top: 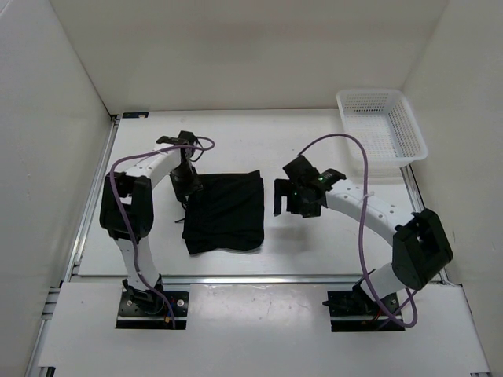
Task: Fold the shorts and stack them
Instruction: Fold the shorts
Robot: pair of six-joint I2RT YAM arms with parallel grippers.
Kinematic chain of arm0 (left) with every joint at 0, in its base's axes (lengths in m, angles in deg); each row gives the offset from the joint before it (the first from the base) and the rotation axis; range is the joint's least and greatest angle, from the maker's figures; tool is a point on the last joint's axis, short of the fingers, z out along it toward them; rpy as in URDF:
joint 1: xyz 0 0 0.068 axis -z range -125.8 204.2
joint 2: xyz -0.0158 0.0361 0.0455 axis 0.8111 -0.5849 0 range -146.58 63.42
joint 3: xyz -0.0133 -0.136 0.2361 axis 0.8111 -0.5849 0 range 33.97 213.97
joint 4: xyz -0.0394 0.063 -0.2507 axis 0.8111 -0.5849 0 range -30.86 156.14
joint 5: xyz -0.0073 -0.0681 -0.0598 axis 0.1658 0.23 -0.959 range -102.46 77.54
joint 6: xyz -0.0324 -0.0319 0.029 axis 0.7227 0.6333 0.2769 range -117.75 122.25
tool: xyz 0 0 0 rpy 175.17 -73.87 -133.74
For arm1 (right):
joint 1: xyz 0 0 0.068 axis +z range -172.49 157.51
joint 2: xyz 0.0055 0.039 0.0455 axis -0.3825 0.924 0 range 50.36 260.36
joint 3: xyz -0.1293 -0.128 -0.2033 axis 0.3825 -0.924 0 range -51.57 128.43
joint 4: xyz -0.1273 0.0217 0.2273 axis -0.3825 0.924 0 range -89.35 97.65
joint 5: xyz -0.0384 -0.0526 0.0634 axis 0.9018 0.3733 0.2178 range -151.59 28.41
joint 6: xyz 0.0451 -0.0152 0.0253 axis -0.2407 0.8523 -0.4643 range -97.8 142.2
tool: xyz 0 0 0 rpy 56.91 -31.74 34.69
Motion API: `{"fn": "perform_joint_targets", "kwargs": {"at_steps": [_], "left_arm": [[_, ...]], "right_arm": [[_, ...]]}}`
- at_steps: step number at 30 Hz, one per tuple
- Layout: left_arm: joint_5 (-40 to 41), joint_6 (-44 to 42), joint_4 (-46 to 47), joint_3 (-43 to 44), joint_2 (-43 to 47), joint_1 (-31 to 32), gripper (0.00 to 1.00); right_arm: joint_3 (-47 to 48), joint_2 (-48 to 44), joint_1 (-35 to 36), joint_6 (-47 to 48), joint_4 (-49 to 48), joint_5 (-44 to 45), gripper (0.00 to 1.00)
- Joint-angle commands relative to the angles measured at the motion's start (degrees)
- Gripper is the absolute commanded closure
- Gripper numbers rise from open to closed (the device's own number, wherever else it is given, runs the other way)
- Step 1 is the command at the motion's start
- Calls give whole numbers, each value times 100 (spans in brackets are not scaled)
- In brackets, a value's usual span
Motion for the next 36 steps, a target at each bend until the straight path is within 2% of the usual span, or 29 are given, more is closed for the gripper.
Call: {"fn": "perform_joint_targets", "kwargs": {"at_steps": [1, 2, 4, 8, 11, 15, 17, 19, 20, 22, 23, 25, 26, 35, 36], "left_arm": [[263, -67, -38, 237, 372, -193, 47], [324, -67, -90, 237, 538, -272, 27], [378, -67, -91, 237, 671, -343, 18], [378, -181, 14, 185, 514, -466, 18], [316, -243, 225, -26, 382, -466, 18], [88, -348, 558, -429, 240, -536, 18], [9, -348, 647, -483, 83, -588, 20], [-53, -401, 708, -483, -84, -589, 22], [-53, -401, 709, -483, -137, -589, 22], [-114, -401, 761, -361, -234, -536, 25], [-115, -401, 762, -360, -321, -484, 25], [-176, -401, 762, -194, -392, -422, 26], [-176, -401, 762, -193, -462, -344, 26], [-616, -296, 762, 544, -586, 123, 25], [-668, -296, 710, 658, -681, 210, 25]], "right_arm": [[333, 186, 313, 191, -110, -294, 1], [394, 247, 366, 191, -163, -294, 1], [394, 467, 480, 191, -294, -609, 1], [394, 976, 481, 42, -953, -1495, 1], [446, 1503, 481, -29, -1227, -1752, 1], [377, 1716, 481, -257, -1664, -2016, 1], [306, 1952, 481, -336, -1806, -2104, 7], [306, 2084, 481, -407, -1885, -2166, 21], [306, 2207, 481, -407, -1886, -2114, 42], [306, 2260, 428, -477, -1763, -1843, 65], [306, 2261, 367, -477, -1763, -1763, 85], [158, 2174, 236, -539, -1763, -1648, 97], [105, 2077, 182, -539, -1763, -1517, 100], [-55, 1549, -363, -258, -1061, -392, 100], [-2, 1549, -415, -258, -1007, -234, 95]]}}
